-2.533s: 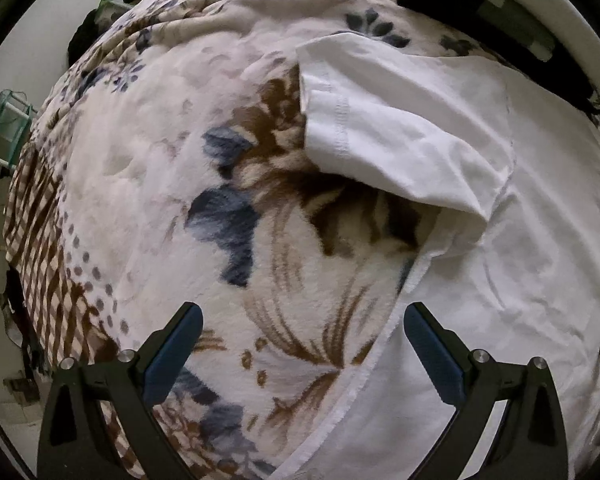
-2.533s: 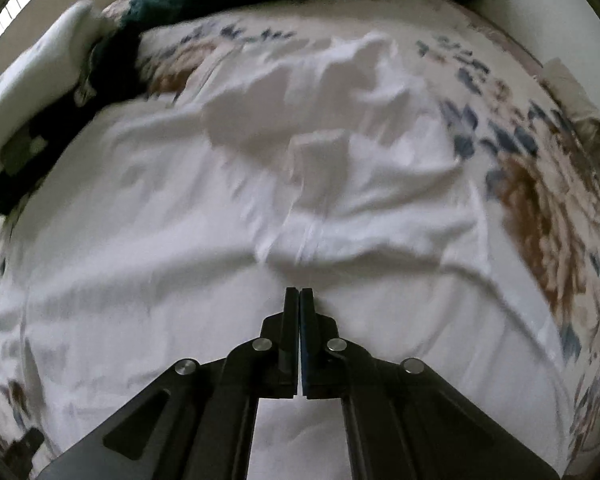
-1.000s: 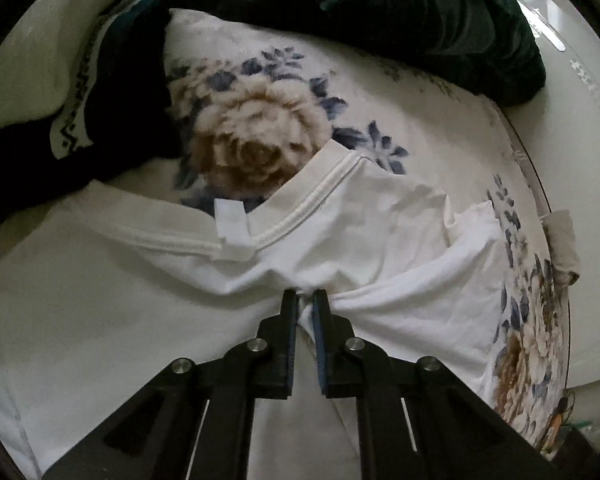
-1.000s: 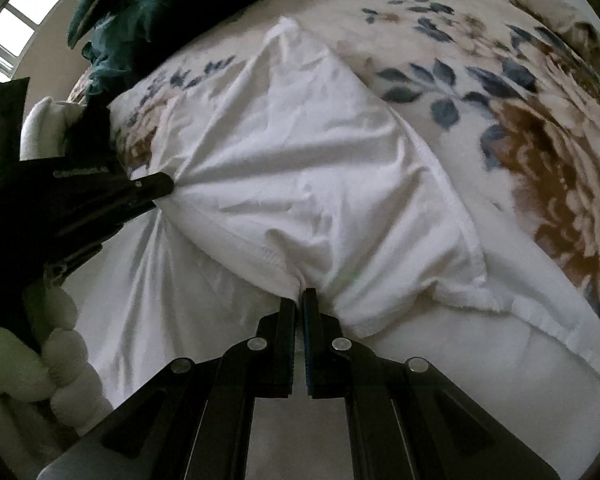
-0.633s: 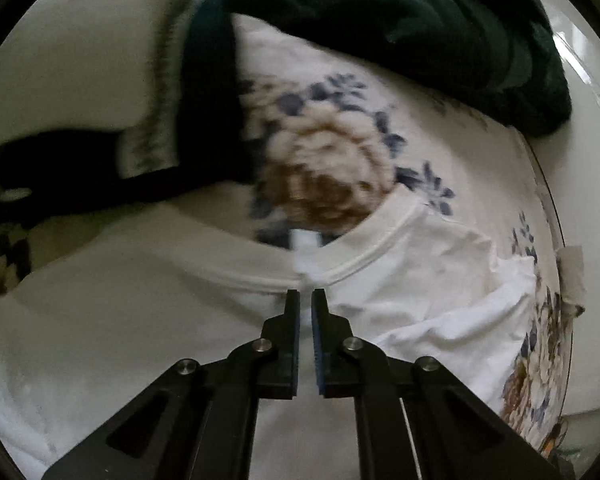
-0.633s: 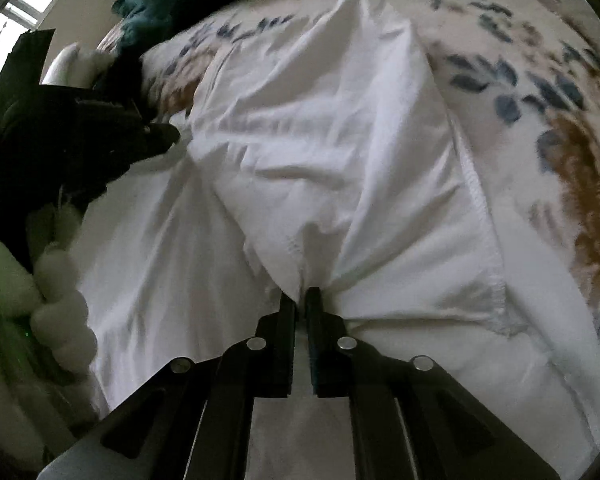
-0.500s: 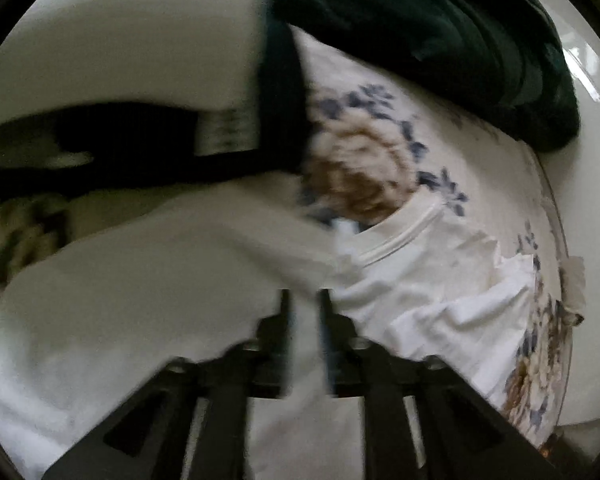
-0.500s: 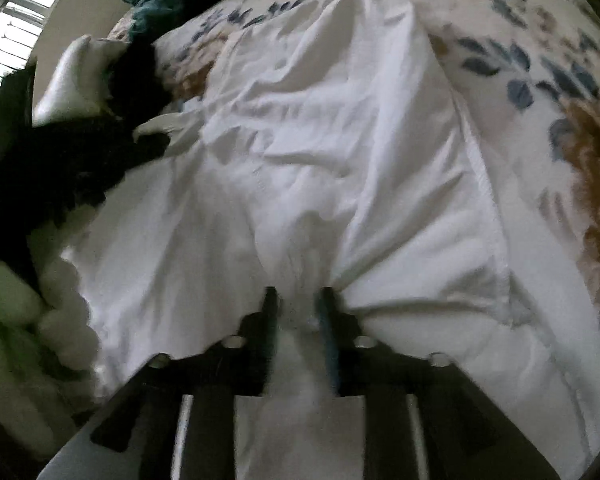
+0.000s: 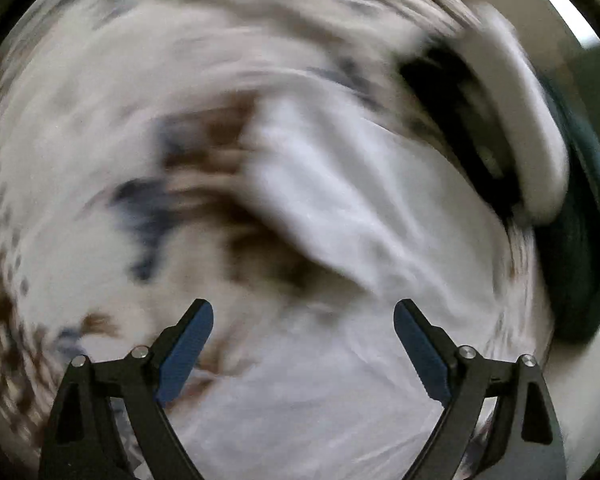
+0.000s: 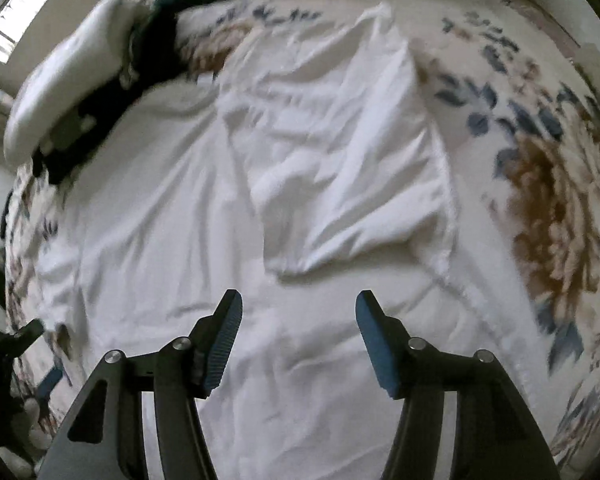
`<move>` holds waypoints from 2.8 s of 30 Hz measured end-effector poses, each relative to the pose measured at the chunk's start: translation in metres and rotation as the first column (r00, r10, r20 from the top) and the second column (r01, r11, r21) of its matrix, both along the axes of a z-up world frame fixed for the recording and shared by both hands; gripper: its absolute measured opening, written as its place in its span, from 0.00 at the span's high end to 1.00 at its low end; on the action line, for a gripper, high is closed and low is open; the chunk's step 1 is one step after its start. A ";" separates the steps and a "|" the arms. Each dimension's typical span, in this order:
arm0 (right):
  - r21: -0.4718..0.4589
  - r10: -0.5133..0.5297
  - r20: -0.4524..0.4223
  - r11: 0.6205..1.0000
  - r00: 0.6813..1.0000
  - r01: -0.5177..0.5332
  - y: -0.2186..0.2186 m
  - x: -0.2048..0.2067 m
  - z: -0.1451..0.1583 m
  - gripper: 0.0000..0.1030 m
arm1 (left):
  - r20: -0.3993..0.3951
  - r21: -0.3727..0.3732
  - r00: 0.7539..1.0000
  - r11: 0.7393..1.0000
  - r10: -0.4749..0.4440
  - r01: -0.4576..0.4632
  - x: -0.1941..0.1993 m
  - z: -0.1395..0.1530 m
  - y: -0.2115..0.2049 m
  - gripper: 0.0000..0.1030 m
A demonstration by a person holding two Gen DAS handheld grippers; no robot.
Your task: Fold small clothes
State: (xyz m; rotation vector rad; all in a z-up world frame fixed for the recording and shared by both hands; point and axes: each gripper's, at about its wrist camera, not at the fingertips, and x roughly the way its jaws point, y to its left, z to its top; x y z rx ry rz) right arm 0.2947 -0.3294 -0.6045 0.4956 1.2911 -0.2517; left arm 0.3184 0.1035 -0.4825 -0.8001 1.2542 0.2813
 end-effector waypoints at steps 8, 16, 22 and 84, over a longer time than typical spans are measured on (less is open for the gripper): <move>-0.021 -0.027 -0.023 0.999 0.999 0.027 0.012 0.005 -0.013 0.40 | 0.139 -0.078 0.985 0.993 0.101 -0.091 0.043 -0.024 0.018 0.30; -0.027 -0.081 -0.019 0.996 0.997 0.080 -0.004 -0.007 -0.008 0.40 | 0.344 0.189 0.917 0.972 -0.200 0.141 0.094 0.029 -0.051 0.95; -0.021 -0.143 -0.014 0.990 0.990 0.143 -0.032 -0.038 0.004 0.40 | 0.298 0.258 0.736 0.793 -0.608 0.552 0.093 0.030 -0.183 0.92; 0.068 0.167 -0.131 0.985 0.977 -0.159 -0.224 -0.138 0.128 0.05 | -0.115 0.067 0.695 0.693 -0.710 0.718 -0.181 0.040 -0.388 0.01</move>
